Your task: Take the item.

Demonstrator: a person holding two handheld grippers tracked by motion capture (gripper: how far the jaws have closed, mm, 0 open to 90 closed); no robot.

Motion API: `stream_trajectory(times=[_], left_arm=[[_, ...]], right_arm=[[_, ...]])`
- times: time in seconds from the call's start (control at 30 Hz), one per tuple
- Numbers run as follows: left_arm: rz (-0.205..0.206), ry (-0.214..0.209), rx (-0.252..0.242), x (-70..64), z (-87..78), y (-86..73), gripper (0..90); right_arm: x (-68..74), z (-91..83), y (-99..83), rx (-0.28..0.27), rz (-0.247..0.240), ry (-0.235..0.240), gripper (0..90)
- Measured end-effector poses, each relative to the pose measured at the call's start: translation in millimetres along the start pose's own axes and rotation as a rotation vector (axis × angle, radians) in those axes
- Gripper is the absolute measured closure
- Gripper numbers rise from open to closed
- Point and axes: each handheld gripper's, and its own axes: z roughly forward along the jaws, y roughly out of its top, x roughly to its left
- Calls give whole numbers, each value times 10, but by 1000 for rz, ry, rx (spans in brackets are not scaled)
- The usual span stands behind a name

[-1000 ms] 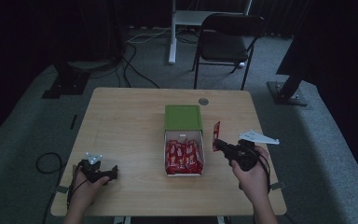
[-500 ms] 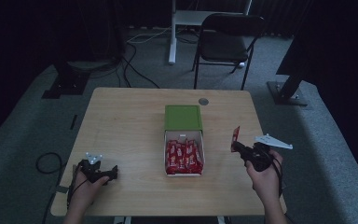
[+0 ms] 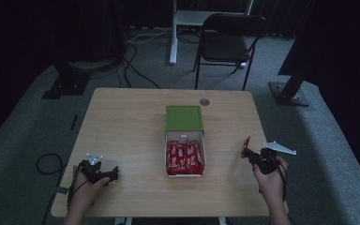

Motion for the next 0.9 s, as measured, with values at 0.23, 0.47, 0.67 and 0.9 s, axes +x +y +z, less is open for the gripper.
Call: stream_trajectory(times=[0.23, 0.47, 0.67, 0.9], left_arm=[[2, 0, 2, 1, -1, 0, 10], [2, 0, 2, 1, -1, 0, 10], [2, 0, 2, 1, -1, 0, 10], [2, 0, 2, 1, -1, 0, 10]], right_arm=[[-156, 90, -121, 34, 35, -15, 897], [-276, 156, -256, 61, 64, -17, 896], [-373, 175, -358, 84, 81, -28, 895], [-482, 209, -444, 116, 94, -45, 896]])
